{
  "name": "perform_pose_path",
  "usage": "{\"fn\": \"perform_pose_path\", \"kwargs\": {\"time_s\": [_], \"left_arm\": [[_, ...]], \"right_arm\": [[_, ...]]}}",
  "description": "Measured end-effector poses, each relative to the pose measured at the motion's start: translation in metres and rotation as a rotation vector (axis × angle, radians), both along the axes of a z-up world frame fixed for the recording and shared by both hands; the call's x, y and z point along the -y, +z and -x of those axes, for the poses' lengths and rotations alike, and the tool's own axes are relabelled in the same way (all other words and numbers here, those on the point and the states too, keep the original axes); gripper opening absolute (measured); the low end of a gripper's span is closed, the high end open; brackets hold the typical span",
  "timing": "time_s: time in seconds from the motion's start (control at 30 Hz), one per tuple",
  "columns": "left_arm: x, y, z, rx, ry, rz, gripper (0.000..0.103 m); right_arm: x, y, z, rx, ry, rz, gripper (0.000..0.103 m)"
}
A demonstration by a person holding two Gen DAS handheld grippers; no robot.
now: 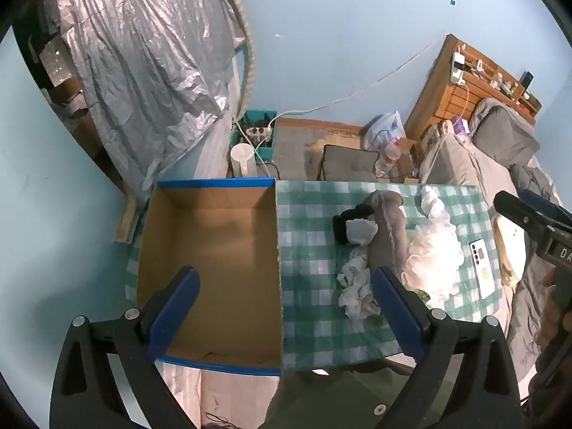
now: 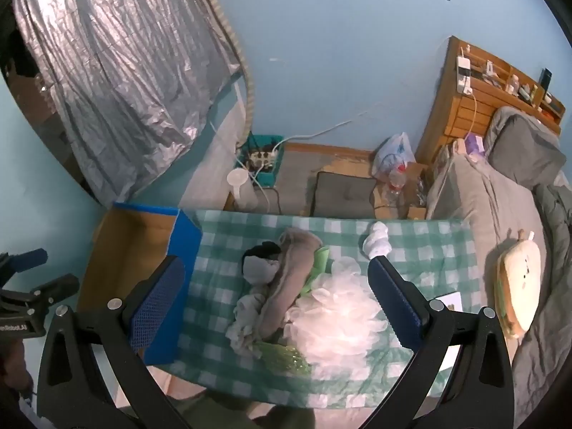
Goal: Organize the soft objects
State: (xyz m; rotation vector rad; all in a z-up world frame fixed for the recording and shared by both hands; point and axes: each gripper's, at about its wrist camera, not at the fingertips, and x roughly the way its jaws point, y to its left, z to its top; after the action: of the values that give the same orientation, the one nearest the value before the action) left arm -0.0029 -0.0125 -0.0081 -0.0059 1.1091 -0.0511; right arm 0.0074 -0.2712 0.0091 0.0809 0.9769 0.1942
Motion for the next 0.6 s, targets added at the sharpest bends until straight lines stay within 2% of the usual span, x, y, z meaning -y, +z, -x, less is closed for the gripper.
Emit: {"fn": "perform_pose_path", "kwargs": {"time_s": [0.6], "left_arm": [[0.0063,-0.0009,-0.0006,0.004,-0.024,0.002,0.098]], "right_arm": [[0.004,0.0005,0.0021,-0.008,-0.007,0.002,0.101]]}}
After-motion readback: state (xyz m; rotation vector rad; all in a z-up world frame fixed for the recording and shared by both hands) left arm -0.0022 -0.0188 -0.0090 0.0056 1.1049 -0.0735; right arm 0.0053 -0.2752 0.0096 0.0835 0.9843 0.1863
